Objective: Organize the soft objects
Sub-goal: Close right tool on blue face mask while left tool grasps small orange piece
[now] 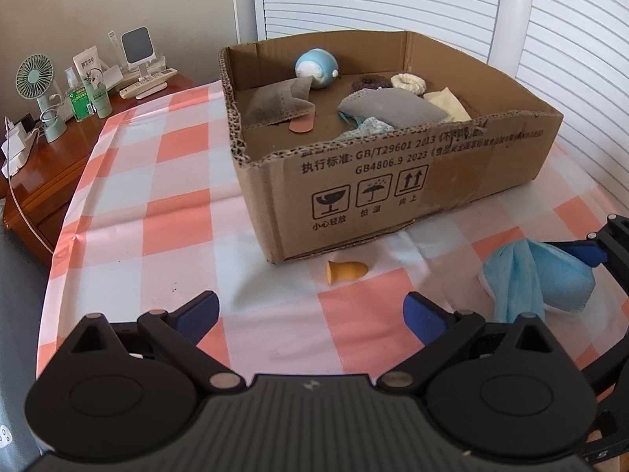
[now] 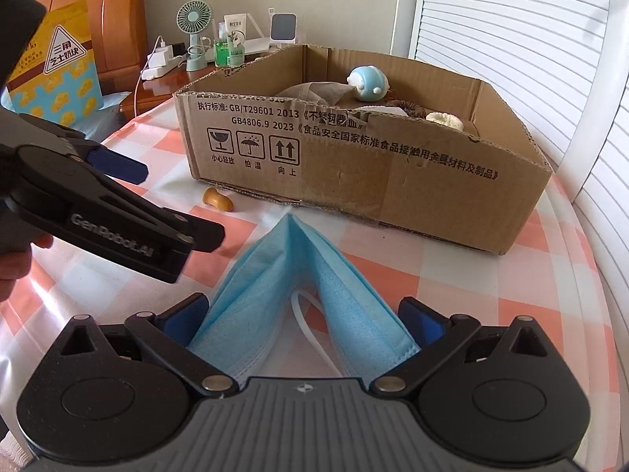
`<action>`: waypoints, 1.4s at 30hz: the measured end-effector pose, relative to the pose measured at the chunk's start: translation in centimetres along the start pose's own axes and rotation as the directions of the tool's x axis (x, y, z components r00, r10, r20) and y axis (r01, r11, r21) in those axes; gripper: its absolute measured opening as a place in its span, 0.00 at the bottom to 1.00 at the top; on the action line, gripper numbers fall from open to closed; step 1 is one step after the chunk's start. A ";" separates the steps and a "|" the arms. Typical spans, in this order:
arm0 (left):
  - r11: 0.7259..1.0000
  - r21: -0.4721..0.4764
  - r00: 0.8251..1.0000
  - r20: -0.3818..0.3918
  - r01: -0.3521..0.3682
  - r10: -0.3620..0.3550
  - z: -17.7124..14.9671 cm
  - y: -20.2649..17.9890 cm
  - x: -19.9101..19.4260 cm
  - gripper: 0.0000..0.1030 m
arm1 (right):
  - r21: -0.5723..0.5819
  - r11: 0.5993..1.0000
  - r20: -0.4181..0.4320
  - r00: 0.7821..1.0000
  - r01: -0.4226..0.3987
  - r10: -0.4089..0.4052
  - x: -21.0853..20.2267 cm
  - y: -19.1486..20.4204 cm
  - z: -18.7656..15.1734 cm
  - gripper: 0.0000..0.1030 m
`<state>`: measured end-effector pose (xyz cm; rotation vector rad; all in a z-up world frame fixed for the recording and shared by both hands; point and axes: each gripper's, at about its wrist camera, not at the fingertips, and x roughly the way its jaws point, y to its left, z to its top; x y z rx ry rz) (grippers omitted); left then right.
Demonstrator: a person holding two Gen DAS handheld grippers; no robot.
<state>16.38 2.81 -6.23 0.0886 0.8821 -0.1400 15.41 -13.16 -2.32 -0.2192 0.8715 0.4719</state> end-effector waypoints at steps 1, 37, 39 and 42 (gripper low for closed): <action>1.000 -0.003 1.000 0.000 0.000 0.000 0.0 -0.1 0.2 0.97 | -0.001 1.000 0.003 1.000 -0.001 0.001 0.0 0.0 0.0 1.00; 0.997 -0.075 0.996 0.085 0.005 0.001 0.3 -2.6 -0.5 0.24 | -0.074 0.996 0.016 0.998 -0.054 0.055 -2.6 -0.3 -0.2 1.00; 0.997 -0.076 0.996 0.086 0.008 -0.001 0.3 -2.5 -0.5 0.24 | -0.082 0.996 0.016 0.999 -0.046 0.047 -3.1 -0.2 -0.3 0.93; 0.997 -0.077 0.996 0.086 0.015 -0.009 0.3 -2.4 -0.5 0.23 | -0.099 0.994 0.008 0.999 -0.036 0.037 -3.5 0.1 -0.3 0.76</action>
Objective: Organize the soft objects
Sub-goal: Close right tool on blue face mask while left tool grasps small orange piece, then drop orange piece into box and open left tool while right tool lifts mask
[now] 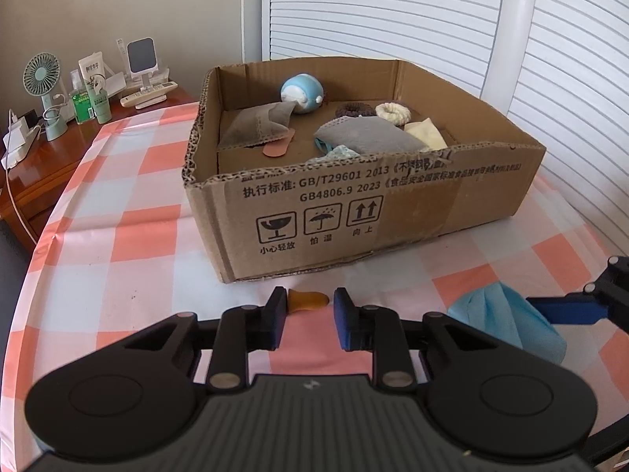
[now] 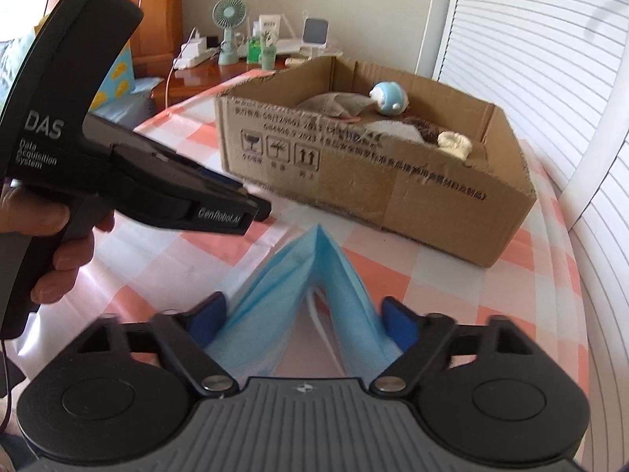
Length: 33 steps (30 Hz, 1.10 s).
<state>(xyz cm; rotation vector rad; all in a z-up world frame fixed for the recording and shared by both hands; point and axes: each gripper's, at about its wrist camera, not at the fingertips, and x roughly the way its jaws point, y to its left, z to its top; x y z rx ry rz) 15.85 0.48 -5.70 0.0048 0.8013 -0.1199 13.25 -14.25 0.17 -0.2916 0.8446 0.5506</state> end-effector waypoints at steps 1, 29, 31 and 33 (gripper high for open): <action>1.000 0.001 1.000 -0.001 0.002 -0.002 0.0 0.0 0.0 0.23 | -0.005 1.000 -0.014 1.000 -0.004 0.004 0.0 0.1 0.0 0.75; 0.976 0.169 0.983 0.103 0.135 -0.153 4.7 1.1 -8.7 0.19 | -0.085 0.993 0.069 0.995 0.079 -0.073 -5.1 0.1 1.1 0.27; 0.975 0.178 0.979 0.128 0.132 -0.156 5.9 0.9 -8.7 0.19 | -0.085 0.992 0.091 0.992 0.092 -0.084 -5.7 0.0 1.6 0.27; 0.975 0.187 0.977 0.147 0.123 -0.152 7.3 0.7 -8.2 0.19 | -0.087 0.991 0.110 0.990 0.099 -0.089 -6.3 -0.2 2.1 0.27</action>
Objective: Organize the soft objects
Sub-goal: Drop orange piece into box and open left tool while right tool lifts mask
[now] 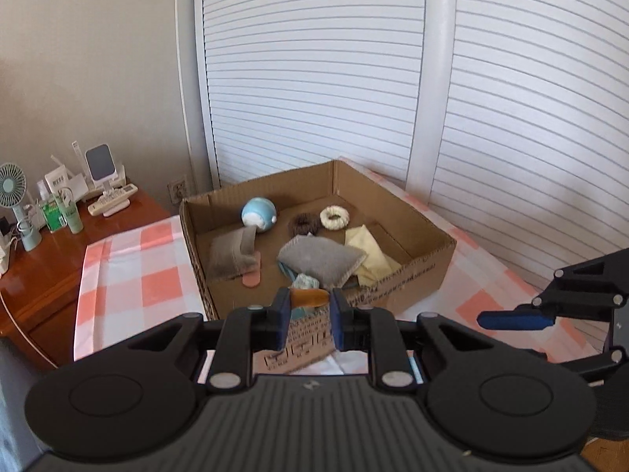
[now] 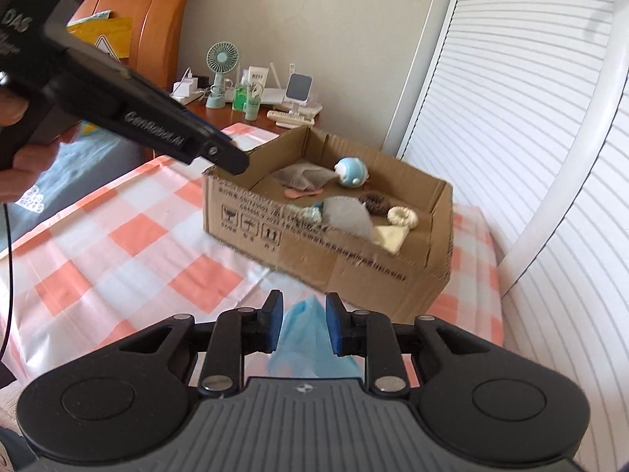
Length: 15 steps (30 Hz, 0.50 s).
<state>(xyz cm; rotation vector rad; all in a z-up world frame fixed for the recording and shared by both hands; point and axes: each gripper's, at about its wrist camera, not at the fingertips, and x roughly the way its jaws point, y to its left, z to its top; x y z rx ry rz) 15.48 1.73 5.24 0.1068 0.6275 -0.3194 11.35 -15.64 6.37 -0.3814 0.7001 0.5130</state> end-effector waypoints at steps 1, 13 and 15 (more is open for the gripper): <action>1.000 0.005 1.000 0.008 -0.008 0.008 0.7 0.2 0.6 0.19 | -0.003 1.000 0.007 1.000 0.007 -0.007 -0.1 -0.2 0.2 0.27; 0.999 -0.011 0.998 -0.027 -0.050 0.050 1.4 1.6 4.6 0.75 | 0.026 0.999 -0.038 0.998 -0.040 0.041 1.7 -1.9 -0.4 0.62; 0.999 0.002 0.999 -0.026 -0.047 0.047 1.2 1.4 4.2 0.76 | 0.036 0.998 -0.054 0.997 -0.046 0.048 2.5 -2.4 -0.9 0.70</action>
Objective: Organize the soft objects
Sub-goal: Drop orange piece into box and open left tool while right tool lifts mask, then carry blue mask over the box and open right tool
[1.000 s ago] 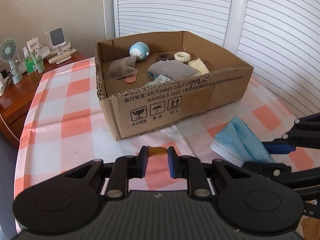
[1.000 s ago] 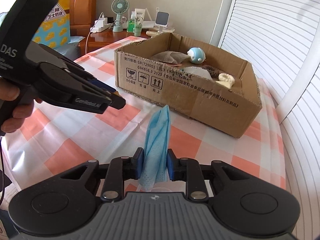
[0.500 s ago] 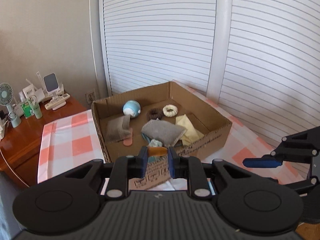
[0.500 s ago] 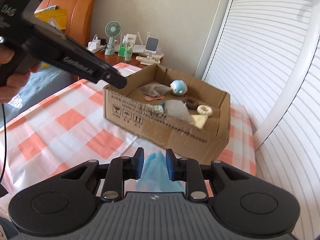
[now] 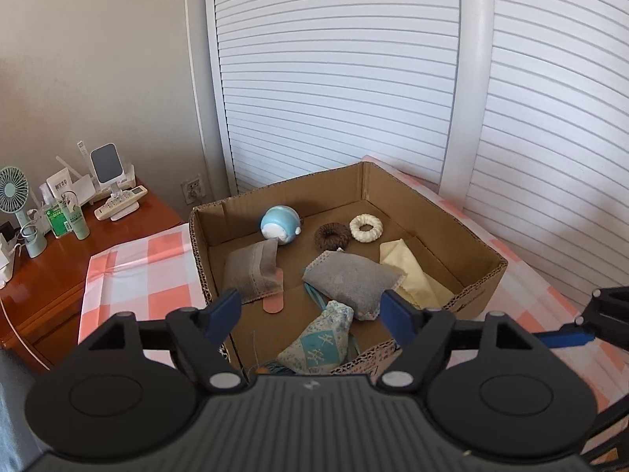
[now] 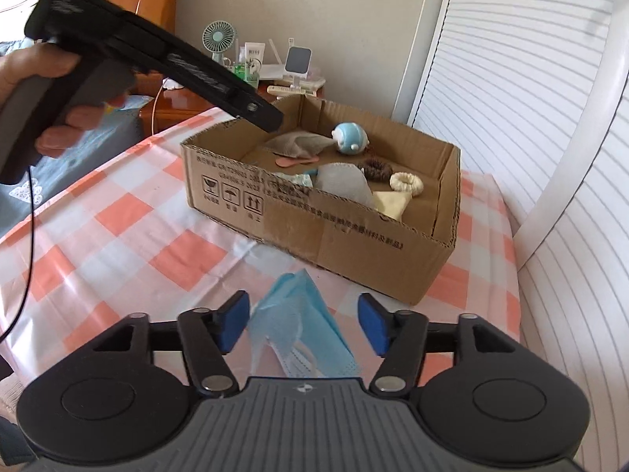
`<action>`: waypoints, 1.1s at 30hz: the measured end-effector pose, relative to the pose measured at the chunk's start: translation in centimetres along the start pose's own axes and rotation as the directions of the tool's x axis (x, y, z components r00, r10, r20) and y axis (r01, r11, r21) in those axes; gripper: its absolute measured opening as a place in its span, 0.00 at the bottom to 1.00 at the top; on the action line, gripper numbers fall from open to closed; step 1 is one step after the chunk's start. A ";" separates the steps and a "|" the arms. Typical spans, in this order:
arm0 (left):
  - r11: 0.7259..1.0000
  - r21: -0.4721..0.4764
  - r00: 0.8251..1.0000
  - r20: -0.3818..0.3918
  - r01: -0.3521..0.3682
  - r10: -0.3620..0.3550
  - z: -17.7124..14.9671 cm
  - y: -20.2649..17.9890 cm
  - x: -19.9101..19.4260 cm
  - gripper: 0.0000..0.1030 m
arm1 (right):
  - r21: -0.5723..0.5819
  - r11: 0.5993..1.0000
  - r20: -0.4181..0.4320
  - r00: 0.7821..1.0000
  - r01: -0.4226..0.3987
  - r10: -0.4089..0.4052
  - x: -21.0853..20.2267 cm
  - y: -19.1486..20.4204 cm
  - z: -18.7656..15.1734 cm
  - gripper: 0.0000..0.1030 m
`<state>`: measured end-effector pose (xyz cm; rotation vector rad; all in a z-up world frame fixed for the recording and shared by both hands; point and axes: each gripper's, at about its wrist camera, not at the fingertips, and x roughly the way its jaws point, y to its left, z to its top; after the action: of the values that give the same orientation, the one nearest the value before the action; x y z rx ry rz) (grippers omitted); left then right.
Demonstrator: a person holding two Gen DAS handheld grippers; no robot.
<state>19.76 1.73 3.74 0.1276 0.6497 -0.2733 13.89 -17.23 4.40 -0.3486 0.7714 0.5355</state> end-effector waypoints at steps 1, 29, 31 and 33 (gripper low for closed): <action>1.000 0.003 1.000 0.000 0.002 -0.002 -0.1 -0.1 -0.2 0.77 | 0.003 1.000 -0.005 1.000 -0.003 0.003 0.3 -0.3 -0.1 0.73; 1.000 0.022 1.000 -0.014 0.017 -0.016 -4.0 -0.4 -4.5 0.84 | 0.052 0.997 -0.078 0.995 -0.063 0.067 2.8 -2.2 -1.2 0.22; 1.000 0.022 1.000 -0.011 0.020 -0.020 -4.2 -0.5 -4.9 0.88 | 0.046 0.998 -0.060 0.997 -0.046 0.049 2.0 -2.2 -0.7 0.22; 0.999 0.024 1.000 -0.004 0.022 -0.022 -4.5 -0.6 -5.2 0.91 | 0.040 0.998 -0.033 0.999 -0.039 0.040 1.0 -2.3 0.0 0.22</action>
<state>13.00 3.16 3.39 0.1436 0.6522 -0.3022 15.80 -18.74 3.95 -0.3071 0.8214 0.5524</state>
